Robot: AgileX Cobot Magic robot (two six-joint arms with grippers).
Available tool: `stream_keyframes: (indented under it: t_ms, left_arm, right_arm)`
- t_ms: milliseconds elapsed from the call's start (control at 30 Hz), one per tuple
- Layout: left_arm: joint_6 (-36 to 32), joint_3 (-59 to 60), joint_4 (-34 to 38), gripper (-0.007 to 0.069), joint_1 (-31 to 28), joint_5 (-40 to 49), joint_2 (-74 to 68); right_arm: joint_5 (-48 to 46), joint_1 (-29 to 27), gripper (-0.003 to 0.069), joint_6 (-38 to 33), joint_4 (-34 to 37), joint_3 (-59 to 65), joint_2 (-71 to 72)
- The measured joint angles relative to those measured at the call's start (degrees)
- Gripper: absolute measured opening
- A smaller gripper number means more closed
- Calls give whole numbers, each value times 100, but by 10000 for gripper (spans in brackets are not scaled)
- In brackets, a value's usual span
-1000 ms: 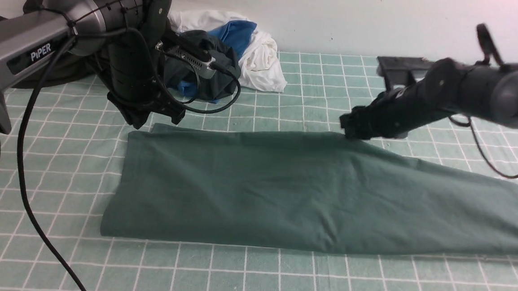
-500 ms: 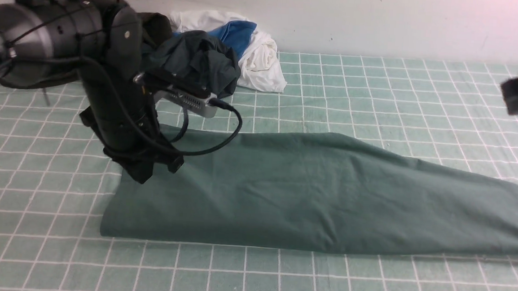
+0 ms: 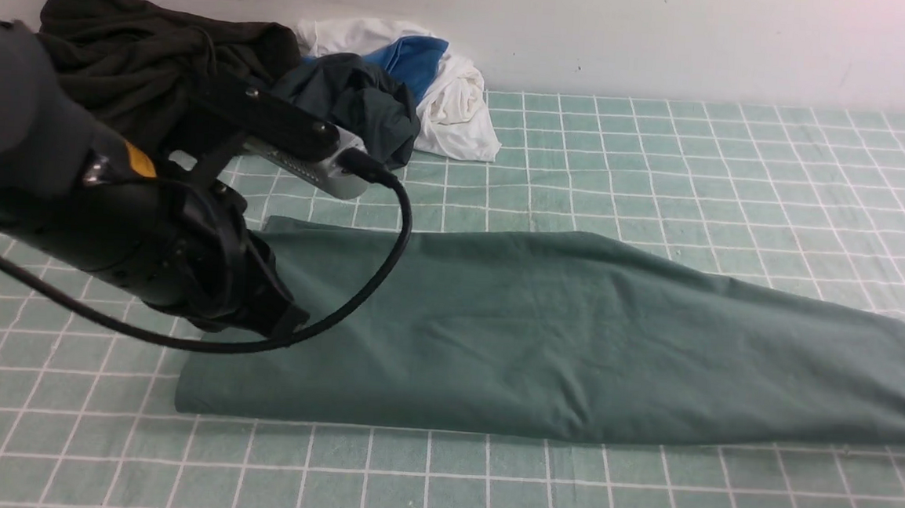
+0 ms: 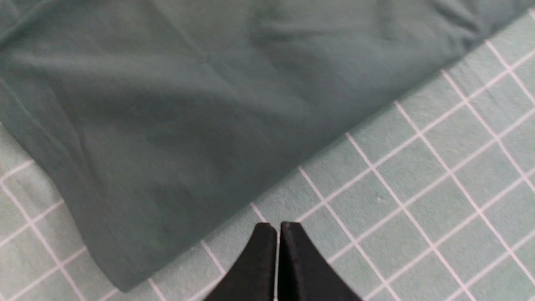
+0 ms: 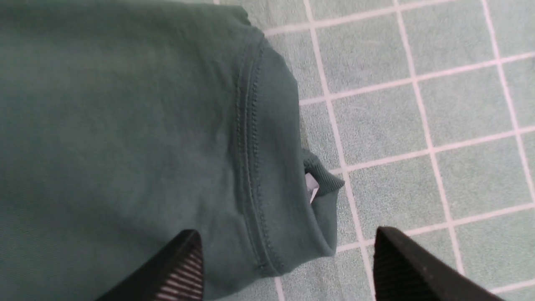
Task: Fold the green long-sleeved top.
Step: Use the right arm to clamp the right edge of the fabric
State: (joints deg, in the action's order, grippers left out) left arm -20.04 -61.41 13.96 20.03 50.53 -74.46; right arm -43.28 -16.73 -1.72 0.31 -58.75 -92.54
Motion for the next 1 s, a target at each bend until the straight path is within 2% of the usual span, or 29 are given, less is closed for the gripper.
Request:
stream_keyframes:
  t_ms: [100, 200, 333, 500, 633, 733, 767, 800, 833, 1000]
  left_arm:
    - [-1, 180, 6, -4, 6, 206, 563]
    - [-1, 387, -6, -4, 6, 242, 938]
    - [-1, 539, -6, -4, 6, 286, 1145]
    - [-1, 570, -81, -4, 6, 307, 1154]
    - [-1, 595, -122, -4, 6, 312, 1154]
    - [-1, 595, -135, -4, 6, 319, 1154]
    - [-1, 595, -136, -4, 6, 326, 1160]
    - [-1, 595, -167, -4, 6, 341, 1178]
    - [5, 595, -205, -4, 6, 369, 1218]
    - [206, 595, -507, -4, 6, 567, 1685]
  right_arm:
    - [138, 0, 590, 317, -271, 4, -460]
    - [274, 0, 612, 715, -520, 4, -881]
    - [353, 20, 609, 842, -520, 4, -1204]
    - [390, 176, 551, 847, -533, -9, -1223]
    - [390, 339, 388, 811, -606, -29, -1237]
    - [356, 389, 164, 774, -778, -40, -1237]
    - [347, 389, 164, 774, -778, -40, -1229]
    - [309, 389, 81, 768, -917, -40, -1172]
    - [249, 403, 42, 768, -1059, -40, -1096]
    - [-104, 408, 28, 904, -1708, -273, -483]
